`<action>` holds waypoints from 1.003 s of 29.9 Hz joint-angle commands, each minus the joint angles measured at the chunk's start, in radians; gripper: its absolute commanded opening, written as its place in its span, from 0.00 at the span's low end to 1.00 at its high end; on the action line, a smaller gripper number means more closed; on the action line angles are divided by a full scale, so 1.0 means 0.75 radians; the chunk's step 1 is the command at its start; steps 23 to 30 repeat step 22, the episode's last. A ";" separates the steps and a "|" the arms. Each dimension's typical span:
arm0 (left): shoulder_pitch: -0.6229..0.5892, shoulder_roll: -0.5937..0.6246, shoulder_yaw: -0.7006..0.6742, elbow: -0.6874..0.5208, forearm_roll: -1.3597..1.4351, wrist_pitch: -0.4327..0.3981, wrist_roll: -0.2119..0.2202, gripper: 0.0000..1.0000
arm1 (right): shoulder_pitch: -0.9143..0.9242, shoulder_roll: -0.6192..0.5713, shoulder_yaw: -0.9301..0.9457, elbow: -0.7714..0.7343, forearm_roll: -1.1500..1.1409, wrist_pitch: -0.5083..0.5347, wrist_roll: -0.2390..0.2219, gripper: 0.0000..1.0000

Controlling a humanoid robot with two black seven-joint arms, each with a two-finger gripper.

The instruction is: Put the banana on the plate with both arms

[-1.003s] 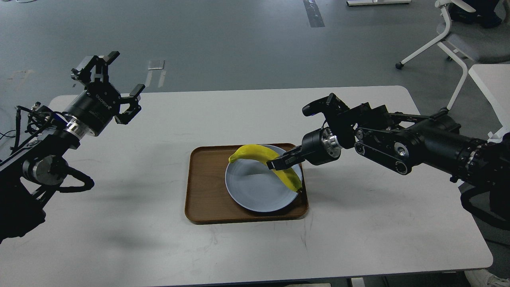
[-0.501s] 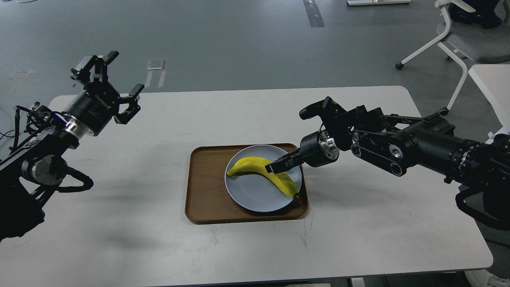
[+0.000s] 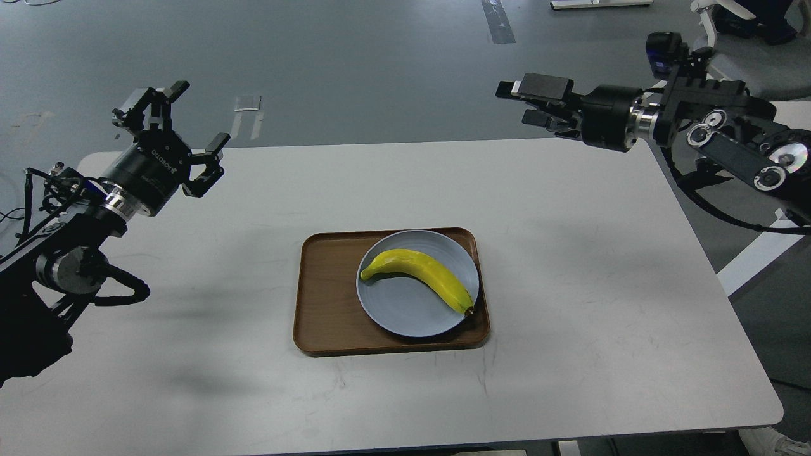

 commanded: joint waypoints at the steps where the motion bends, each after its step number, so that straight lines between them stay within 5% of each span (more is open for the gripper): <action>1: 0.009 -0.030 0.000 0.002 0.008 0.000 0.000 0.98 | -0.146 -0.063 0.069 -0.003 0.383 0.000 0.000 0.99; 13: 0.056 -0.141 -0.043 0.014 0.100 0.000 0.000 0.98 | -0.657 0.037 0.443 -0.003 0.828 0.000 0.000 0.99; 30: 0.091 -0.176 -0.088 0.016 0.145 0.000 0.002 0.98 | -0.737 0.067 0.484 -0.005 0.828 0.000 0.000 0.99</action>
